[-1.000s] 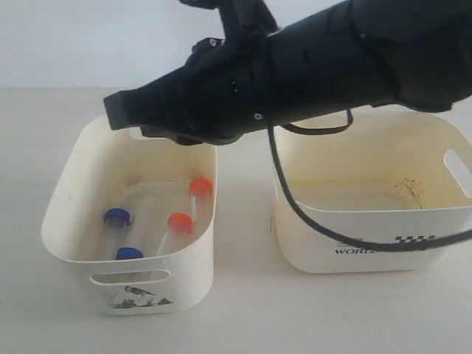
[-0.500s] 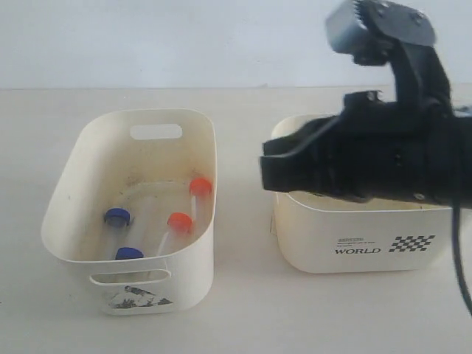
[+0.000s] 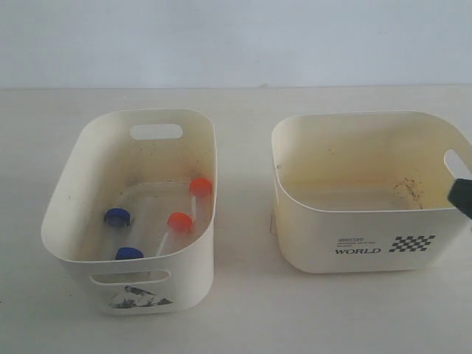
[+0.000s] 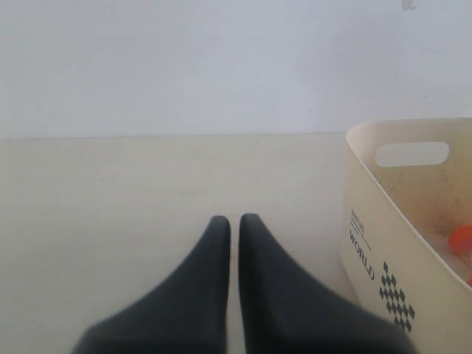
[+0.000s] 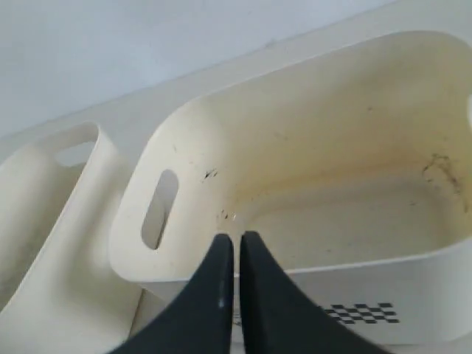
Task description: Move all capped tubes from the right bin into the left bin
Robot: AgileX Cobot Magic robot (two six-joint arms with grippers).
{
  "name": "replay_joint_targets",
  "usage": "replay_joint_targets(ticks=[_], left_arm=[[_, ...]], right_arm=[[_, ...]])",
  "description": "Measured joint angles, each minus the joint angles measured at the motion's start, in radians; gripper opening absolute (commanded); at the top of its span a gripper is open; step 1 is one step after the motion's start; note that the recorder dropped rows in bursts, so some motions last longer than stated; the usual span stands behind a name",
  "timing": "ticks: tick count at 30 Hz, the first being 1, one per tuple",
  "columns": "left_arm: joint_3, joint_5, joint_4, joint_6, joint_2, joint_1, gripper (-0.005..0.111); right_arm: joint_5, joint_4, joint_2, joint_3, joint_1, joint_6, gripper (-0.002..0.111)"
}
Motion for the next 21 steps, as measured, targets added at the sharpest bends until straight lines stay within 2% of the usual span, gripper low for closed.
replay_joint_targets(ticks=[8,21], left_arm=[[0.000,0.000,0.000,0.000,0.000,0.000,0.004],[0.000,0.000,0.000,0.000,0.000,0.000,0.004]], right_arm=[[-0.022,0.000,-0.312,0.195,-0.110,0.002,0.003],[0.008,-0.013,-0.543,0.201,-0.216,-0.185,0.003]])
